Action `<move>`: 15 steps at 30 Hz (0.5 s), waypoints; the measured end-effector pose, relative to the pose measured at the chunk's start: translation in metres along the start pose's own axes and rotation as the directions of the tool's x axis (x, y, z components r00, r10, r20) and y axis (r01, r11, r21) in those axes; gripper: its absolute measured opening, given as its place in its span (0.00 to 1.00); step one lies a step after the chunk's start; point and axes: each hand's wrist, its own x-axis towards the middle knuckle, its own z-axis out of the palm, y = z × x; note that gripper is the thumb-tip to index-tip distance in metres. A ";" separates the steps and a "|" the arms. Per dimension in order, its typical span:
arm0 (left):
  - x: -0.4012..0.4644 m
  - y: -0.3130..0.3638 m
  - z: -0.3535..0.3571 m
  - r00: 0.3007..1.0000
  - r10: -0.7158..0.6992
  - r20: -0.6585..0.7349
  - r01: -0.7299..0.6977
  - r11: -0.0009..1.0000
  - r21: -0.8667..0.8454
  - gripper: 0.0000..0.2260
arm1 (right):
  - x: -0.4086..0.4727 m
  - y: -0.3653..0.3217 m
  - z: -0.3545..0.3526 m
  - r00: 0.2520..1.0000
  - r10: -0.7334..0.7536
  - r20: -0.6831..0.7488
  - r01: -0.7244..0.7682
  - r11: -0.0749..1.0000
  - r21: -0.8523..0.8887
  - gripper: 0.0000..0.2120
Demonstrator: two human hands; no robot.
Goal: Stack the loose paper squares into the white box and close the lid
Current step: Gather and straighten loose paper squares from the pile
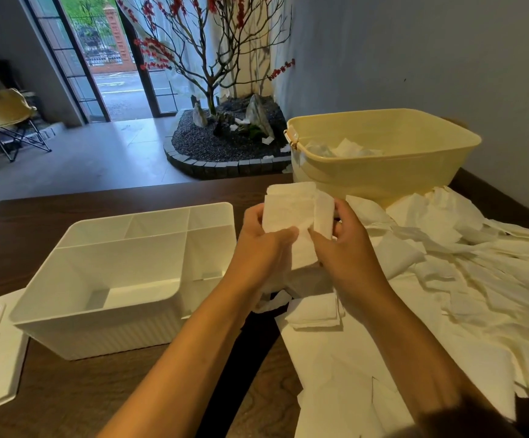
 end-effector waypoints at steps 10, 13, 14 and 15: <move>0.000 -0.001 -0.017 0.999 -0.044 0.008 0.045 0.998 -0.045 0.20 | 0.004 -0.011 -0.017 0.939 0.288 0.190 -0.339 0.869 0.359 0.11; 0.001 0.001 -0.016 0.998 0.018 -0.059 -0.017 1.000 0.020 0.23 | 0.008 -0.009 -0.020 0.895 0.282 0.344 -0.444 0.632 0.635 0.23; 0.001 0.001 -0.015 0.997 0.026 -0.079 -0.024 0.999 0.026 0.22 | 0.010 -0.007 -0.022 0.893 0.247 0.376 -0.446 0.590 0.673 0.30; 0.001 0.001 -0.014 0.995 0.034 -0.098 -0.030 0.999 0.032 0.21 | 0.010 -0.007 -0.023 0.893 0.206 0.399 -0.439 0.587 0.680 0.36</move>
